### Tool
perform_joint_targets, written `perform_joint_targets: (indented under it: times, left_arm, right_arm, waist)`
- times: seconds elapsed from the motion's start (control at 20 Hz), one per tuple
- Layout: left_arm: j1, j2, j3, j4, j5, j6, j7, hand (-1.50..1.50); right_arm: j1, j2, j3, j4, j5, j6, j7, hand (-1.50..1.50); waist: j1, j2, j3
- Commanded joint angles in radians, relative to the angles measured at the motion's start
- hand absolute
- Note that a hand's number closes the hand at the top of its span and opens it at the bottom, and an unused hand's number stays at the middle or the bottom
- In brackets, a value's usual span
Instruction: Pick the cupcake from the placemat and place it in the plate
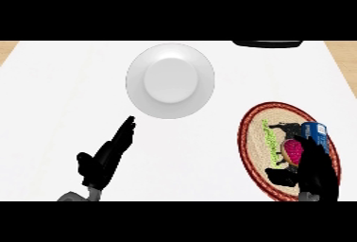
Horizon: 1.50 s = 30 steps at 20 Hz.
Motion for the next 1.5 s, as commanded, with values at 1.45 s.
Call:
perform_joint_targets:
  times: [1.45]
  left_arm:
    - [-0.041, 0.135, 0.137, 0.067, -0.023, 0.074, -0.083, 0.0]
  right_arm:
    - [-0.368, -0.337, -0.093, 0.207, -0.232, 0.096, -0.878, 1.5]
  waist:
    - [0.019, -0.002, 0.026]
